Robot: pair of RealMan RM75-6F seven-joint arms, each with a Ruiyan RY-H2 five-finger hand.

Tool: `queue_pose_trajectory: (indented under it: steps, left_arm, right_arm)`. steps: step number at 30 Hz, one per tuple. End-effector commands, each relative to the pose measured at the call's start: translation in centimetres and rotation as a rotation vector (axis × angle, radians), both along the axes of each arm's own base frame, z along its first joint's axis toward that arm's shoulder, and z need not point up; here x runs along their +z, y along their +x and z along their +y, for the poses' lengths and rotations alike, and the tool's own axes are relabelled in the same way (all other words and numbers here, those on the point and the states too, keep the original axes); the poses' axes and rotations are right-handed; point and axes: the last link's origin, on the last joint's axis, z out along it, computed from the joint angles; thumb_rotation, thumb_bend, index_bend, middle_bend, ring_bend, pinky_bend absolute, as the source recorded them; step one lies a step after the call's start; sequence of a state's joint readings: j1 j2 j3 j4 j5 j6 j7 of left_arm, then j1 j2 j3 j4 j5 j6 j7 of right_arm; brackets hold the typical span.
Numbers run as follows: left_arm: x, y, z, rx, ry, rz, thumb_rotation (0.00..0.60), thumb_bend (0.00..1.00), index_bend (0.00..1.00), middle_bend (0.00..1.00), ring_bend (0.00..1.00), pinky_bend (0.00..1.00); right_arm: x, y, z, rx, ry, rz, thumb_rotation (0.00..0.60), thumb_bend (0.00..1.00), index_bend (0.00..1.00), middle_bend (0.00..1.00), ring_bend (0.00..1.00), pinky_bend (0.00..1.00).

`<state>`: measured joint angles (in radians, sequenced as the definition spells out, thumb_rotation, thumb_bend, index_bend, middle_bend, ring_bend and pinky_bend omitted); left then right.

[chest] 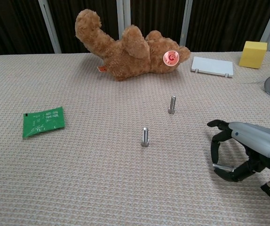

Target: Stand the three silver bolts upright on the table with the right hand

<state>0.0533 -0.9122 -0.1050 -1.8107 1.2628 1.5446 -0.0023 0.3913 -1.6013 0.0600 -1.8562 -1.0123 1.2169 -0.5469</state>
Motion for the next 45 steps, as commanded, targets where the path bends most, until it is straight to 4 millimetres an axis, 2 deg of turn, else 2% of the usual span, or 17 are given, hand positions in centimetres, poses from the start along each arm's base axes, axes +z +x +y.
queue_pose_trajectory:
  steps: [1,21,45]
  left_arm:
    - [0.0,0.0,0.0,0.001,0.000,0.000,0.600,0.08,0.03,0.03,0.00,0.06]
    - [0.0,0.0,0.1,0.005,0.000,-0.001,0.600,0.08,0.03,0.03,0.00,0.06]
    - [0.0,-0.1,0.0,0.008,0.001,0.002,0.600,0.08,0.03,0.03,0.00,0.06]
  right_arm:
    - [0.1,0.2,-0.1,0.000,0.001,-0.009,0.600,0.39,0.63,0.00,0.00,0.04]
    - [1.1,1.4,-0.6,0.010,-0.007,-0.049,0.600,0.39,0.63,0.00,0.00,0.04]
    - [1.1,1.4,-1.0,-0.005,0.003,-0.082,0.600,0.39,0.63,0.00,0.00,0.04]
